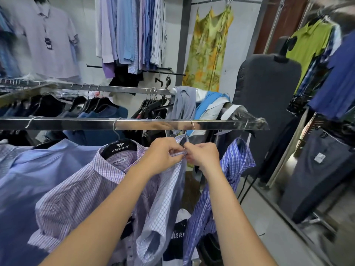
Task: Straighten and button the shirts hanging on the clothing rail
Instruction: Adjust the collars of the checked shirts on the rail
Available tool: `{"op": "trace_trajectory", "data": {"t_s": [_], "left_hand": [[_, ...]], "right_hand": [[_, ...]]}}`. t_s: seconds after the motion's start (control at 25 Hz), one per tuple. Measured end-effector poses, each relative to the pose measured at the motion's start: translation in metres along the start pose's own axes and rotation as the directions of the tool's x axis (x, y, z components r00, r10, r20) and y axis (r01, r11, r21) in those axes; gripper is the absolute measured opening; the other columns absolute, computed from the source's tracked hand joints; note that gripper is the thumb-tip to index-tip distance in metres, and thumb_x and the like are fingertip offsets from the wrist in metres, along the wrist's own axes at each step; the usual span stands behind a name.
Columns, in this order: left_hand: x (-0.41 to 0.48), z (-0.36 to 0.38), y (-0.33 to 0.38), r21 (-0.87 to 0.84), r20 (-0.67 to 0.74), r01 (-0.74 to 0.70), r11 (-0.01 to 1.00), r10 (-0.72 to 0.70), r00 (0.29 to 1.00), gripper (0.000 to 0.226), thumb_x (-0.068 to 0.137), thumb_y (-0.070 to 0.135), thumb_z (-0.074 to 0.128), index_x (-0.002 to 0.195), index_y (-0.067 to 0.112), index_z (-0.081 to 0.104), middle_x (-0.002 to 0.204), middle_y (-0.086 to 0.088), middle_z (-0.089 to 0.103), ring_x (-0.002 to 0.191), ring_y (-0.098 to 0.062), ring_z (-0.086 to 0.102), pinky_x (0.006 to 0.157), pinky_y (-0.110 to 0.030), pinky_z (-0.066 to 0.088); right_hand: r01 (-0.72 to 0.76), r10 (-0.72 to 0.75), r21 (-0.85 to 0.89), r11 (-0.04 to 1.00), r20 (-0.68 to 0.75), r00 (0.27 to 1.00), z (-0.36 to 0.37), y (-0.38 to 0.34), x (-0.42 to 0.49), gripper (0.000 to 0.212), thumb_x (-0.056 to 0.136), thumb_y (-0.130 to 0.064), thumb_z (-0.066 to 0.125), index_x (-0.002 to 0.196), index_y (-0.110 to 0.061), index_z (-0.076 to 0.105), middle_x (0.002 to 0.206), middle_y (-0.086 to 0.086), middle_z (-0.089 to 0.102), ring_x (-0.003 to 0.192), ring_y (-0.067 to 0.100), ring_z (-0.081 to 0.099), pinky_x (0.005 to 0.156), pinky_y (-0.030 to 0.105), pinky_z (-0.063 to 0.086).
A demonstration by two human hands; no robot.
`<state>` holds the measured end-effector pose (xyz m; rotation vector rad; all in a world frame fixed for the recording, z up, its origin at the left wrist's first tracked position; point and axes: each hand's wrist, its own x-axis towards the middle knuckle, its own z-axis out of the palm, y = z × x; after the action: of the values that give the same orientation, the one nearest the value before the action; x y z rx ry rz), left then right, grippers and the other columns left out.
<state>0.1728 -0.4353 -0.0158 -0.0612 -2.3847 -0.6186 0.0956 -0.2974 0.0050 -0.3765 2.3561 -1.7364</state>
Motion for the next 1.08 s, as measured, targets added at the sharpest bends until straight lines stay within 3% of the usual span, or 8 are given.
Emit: {"op": "trace_trajectory", "data": {"t_s": [0.16,0.24,0.4,0.56,0.68,0.8,0.96,1.08], "left_hand": [[-0.009,0.007,0.002,0.07,-0.037,-0.056,0.996,0.059,0.998,0.015,0.075,0.024,0.069,0.084,0.018,0.079,0.073,0.006,0.059,0.069,-0.016,0.058,0.062,-0.035,0.051],[-0.016,0.009,0.0,0.083,-0.057,-0.068,0.994,0.073,0.996,0.013,0.077,0.023,0.072,0.087,0.018,0.079,0.074,0.009,0.057,0.071,-0.013,0.058,0.062,-0.034,0.052],[-0.025,0.004,-0.008,0.008,-0.08,-0.004,1.0,0.004,0.997,0.011,0.076,0.031,0.084,0.081,0.022,0.078,0.072,0.016,0.056,0.07,-0.004,0.056,0.062,-0.028,0.051],[-0.03,-0.006,-0.009,-0.036,-0.045,0.077,0.996,-0.079,0.996,0.013,0.073,0.03,0.087,0.074,0.024,0.076,0.071,0.012,0.065,0.071,-0.007,0.062,0.063,-0.016,0.049],[-0.032,-0.005,-0.008,-0.005,-0.047,0.147,0.989,-0.147,0.988,0.016,0.075,0.036,0.084,0.071,0.026,0.071,0.067,0.014,0.064,0.069,-0.005,0.063,0.062,-0.016,0.05],[-0.043,0.0,-0.011,0.01,-0.077,0.251,0.968,-0.25,0.965,0.026,0.078,0.047,0.078,0.067,0.027,0.065,0.063,0.013,0.065,0.063,-0.004,0.063,0.06,-0.018,0.051],[-0.051,0.001,-0.017,-0.171,0.017,0.331,0.928,-0.333,0.943,0.012,0.092,0.027,0.068,0.08,0.028,0.069,0.072,0.01,0.07,0.063,-0.007,0.064,0.064,-0.023,0.052],[-0.044,0.0,-0.025,-0.088,0.12,0.365,0.927,-0.354,0.928,0.026,0.091,0.009,0.064,0.102,0.032,0.065,0.092,0.01,0.07,0.07,-0.012,0.064,0.066,-0.02,0.049]], "right_hand": [[-0.028,0.026,0.045,0.999,0.041,0.999,0.002,-0.003,0.0,0.033,0.078,-0.015,0.065,0.046,-0.014,0.058,0.041,-0.004,0.056,0.039,0.01,0.055,0.044,0.017,0.042],[-0.084,0.073,0.138,0.987,0.081,0.994,0.005,0.001,0.003,0.035,0.081,-0.001,0.06,0.049,-0.013,0.052,0.041,-0.004,0.049,0.041,0.009,0.052,0.04,0.016,0.041],[-0.275,0.168,0.434,0.858,0.269,0.948,0.008,0.01,0.01,0.014,0.087,0.011,0.055,0.086,0.004,0.068,0.076,0.015,0.073,0.074,0.022,0.071,0.06,0.026,0.06],[-0.422,0.119,0.611,0.67,0.472,0.873,0.011,0.021,0.013,0.028,0.1,0.007,0.043,0.12,0.004,0.062,0.111,0.019,0.071,0.098,0.027,0.069,0.07,0.032,0.06],[-0.471,0.108,0.644,0.603,0.519,0.848,0.014,0.022,0.011,0.034,0.101,0.007,0.037,0.126,0.002,0.059,0.122,0.02,0.067,0.105,0.028,0.067,0.081,0.036,0.055],[-0.488,0.114,0.67,0.559,0.521,0.846,0.013,0.021,0.011,0.029,0.1,0.008,0.039,0.119,0.004,0.061,0.113,0.021,0.069,0.103,0.03,0.067,0.083,0.038,0.056],[-0.475,0.115,0.693,0.542,0.499,0.859,0.01,0.022,0.011,0.027,0.097,0.007,0.046,0.118,0.007,0.061,0.106,0.022,0.073,0.106,0.033,0.069,0.091,0.042,0.057],[-0.478,0.115,0.693,0.54,0.502,0.857,0.01,0.024,0.014,0.033,0.099,0.0,0.046,0.128,0.007,0.058,0.124,0.023,0.068,0.117,0.035,0.066,0.101,0.045,0.053]]}}
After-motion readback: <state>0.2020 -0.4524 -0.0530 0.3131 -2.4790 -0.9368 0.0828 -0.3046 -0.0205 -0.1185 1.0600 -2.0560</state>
